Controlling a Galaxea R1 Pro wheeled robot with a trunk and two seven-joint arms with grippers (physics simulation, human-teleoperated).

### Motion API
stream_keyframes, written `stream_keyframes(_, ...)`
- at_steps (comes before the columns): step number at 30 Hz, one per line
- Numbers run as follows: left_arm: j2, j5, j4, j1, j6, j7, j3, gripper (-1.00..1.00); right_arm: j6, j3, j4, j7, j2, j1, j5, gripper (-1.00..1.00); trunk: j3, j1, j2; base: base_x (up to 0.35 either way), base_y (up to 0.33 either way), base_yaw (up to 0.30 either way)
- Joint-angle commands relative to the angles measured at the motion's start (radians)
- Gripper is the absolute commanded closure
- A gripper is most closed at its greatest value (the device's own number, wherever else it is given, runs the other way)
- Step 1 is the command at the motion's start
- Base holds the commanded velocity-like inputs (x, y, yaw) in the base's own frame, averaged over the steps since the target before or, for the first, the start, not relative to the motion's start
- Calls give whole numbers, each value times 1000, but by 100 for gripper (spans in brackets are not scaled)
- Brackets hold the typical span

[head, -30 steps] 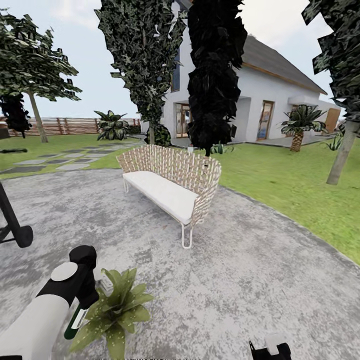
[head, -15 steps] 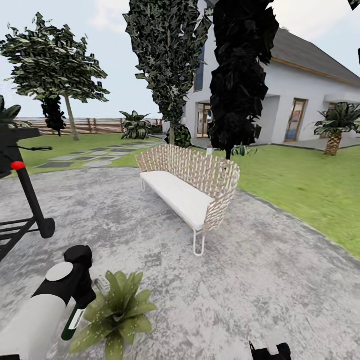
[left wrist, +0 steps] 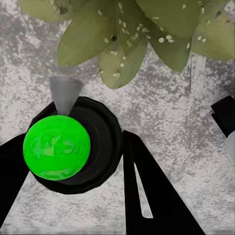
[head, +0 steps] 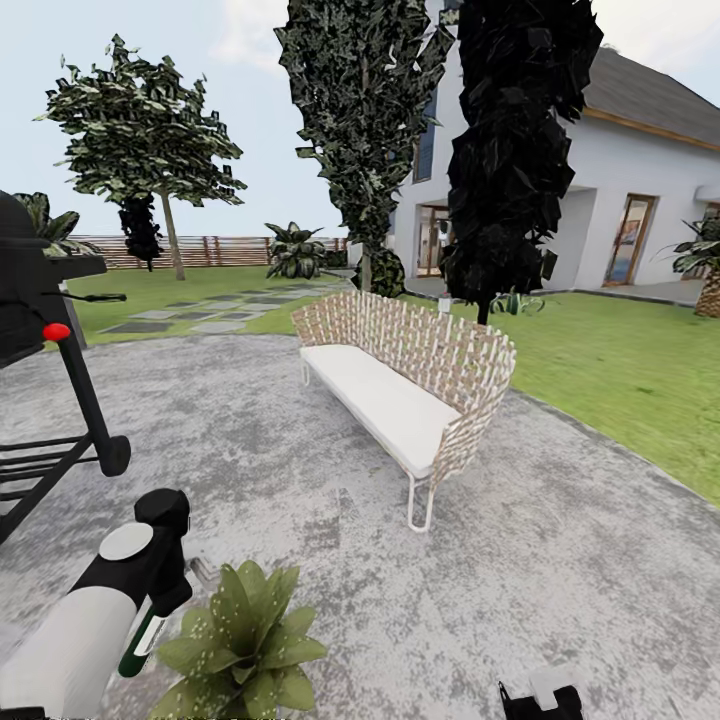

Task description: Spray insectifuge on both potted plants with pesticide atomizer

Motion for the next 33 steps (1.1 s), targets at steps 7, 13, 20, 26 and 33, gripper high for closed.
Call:
stream_keyframes(7, -11, -24, -1, -9, 9, -9, 0, 100, -4, -5, 1, -4, 0, -1, 11, -100, -1, 0, 0, 3, 0, 269)
stream_keyframes(13, -11, -39, -1, -4, 14, -9, 3, 100, -4, -5, 1, -4, 0, -1, 11, -100, -1, 0, 0, 0, 0, 232)
stream_keyframes(20, -9, -38, -2, 4, 15, -9, 12, 100, -4, -5, 1, -4, -2, -1, 11, -100, -1, 0, 0, -162, -69, 20)
stream_keyframes(26, -6, -36, -2, 6, 14, -9, 13, 100, -4, -5, 1, -4, -3, -1, 11, -100, -1, 0, 0, -278, -130, 0)
stream_keyframes(33, 4, -23, -1, 9, 14, -9, 14, 100, -4, -5, 1, -4, -3, -1, 11, -100, -1, 0, 0, -282, -132, 0)
